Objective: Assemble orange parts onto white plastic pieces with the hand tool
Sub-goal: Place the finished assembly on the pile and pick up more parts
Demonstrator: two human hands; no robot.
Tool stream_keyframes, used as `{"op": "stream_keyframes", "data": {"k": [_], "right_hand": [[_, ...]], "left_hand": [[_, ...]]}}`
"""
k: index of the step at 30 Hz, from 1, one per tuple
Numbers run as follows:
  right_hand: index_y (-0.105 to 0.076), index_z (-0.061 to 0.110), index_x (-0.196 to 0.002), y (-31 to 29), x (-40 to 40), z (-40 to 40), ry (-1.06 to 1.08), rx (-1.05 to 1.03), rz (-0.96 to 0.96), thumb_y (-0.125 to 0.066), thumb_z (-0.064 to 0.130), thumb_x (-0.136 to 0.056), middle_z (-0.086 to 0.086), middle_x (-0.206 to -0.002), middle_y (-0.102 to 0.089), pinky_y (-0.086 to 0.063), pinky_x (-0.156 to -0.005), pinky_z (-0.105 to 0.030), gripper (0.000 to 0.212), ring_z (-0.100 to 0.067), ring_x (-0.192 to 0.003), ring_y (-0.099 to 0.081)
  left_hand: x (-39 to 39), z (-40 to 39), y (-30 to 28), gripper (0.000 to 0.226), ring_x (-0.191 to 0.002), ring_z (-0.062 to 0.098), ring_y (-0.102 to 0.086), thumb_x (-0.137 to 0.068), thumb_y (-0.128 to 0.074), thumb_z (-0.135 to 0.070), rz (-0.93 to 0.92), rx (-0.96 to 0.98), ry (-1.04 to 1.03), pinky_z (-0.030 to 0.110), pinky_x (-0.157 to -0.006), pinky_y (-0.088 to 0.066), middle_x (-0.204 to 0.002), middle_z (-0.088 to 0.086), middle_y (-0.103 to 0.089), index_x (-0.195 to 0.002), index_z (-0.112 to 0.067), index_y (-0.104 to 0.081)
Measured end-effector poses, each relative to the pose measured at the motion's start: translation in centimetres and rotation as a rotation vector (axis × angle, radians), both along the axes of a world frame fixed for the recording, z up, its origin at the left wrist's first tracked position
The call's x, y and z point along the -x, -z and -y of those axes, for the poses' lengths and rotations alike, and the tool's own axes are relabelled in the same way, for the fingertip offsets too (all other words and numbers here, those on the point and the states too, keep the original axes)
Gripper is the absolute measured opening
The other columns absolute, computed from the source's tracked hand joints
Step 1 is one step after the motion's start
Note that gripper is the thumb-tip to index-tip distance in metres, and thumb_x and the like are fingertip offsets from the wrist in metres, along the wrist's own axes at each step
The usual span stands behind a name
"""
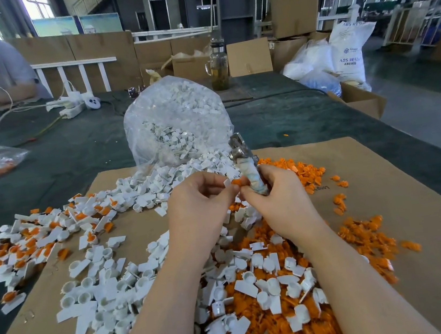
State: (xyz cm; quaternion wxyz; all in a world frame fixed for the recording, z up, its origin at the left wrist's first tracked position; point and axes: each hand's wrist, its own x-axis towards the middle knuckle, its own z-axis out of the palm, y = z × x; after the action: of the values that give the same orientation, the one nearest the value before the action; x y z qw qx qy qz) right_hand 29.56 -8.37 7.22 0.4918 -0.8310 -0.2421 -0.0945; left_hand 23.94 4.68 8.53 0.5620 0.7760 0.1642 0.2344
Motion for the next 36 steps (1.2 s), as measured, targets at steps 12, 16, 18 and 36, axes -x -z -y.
{"op": "stream_keyframes", "data": {"k": [12, 16, 18, 36], "right_hand": [[-0.068, 0.016, -0.099, -0.3, 0.2, 0.0, -0.013, -0.041, -0.013, -0.07, 0.031, -0.088, 0.007, -0.084, -0.068, -0.054, -0.068, -0.024, 0.019, -0.005, -0.077, -0.064], [-0.068, 0.018, -0.099, -0.4, 0.1, 0.1, -0.029, -0.044, -0.025, -0.069, 0.029, -0.088, 0.008, -0.084, -0.067, -0.053, -0.067, -0.022, 0.016, -0.005, -0.077, -0.063], [-0.068, 0.02, -0.098, -0.4, 0.1, 0.2, -0.047, -0.051, -0.037, -0.069, 0.026, -0.088, 0.011, -0.084, -0.067, -0.048, -0.064, -0.014, 0.012, -0.001, -0.077, -0.062], [-0.048, 0.038, -0.076, -0.8, 0.5, 0.5, -0.323, 0.141, -0.087, -0.07, 0.023, -0.086, 0.034, -0.064, -0.056, -0.039, -0.054, -0.007, 0.028, 0.009, -0.059, -0.053]], "left_hand": [[-0.1, -0.1, 0.0, 0.013, -0.068, 0.004, -0.071, -0.084, -0.078, -0.019, 0.038, -0.012, 0.006, 0.024, -0.068, -0.058, -0.069, -0.009, -0.073, -0.079, -0.026, -0.069], [-0.1, -0.1, 0.0, 0.013, -0.07, 0.01, -0.071, -0.085, -0.077, -0.018, 0.056, 0.013, 0.001, 0.024, -0.067, -0.058, -0.069, -0.006, -0.073, -0.078, -0.025, -0.068], [-0.1, -0.3, -0.1, 0.012, -0.07, 0.012, -0.072, -0.085, -0.077, -0.015, 0.083, 0.111, -0.001, 0.024, -0.068, -0.058, -0.068, -0.004, -0.073, -0.08, -0.021, -0.068], [0.1, -1.8, -0.2, 0.011, -0.066, 0.009, -0.068, -0.087, -0.069, -0.001, 0.271, 0.376, 0.137, 0.018, -0.066, -0.055, -0.067, -0.005, -0.07, -0.084, -0.011, -0.067]]}}
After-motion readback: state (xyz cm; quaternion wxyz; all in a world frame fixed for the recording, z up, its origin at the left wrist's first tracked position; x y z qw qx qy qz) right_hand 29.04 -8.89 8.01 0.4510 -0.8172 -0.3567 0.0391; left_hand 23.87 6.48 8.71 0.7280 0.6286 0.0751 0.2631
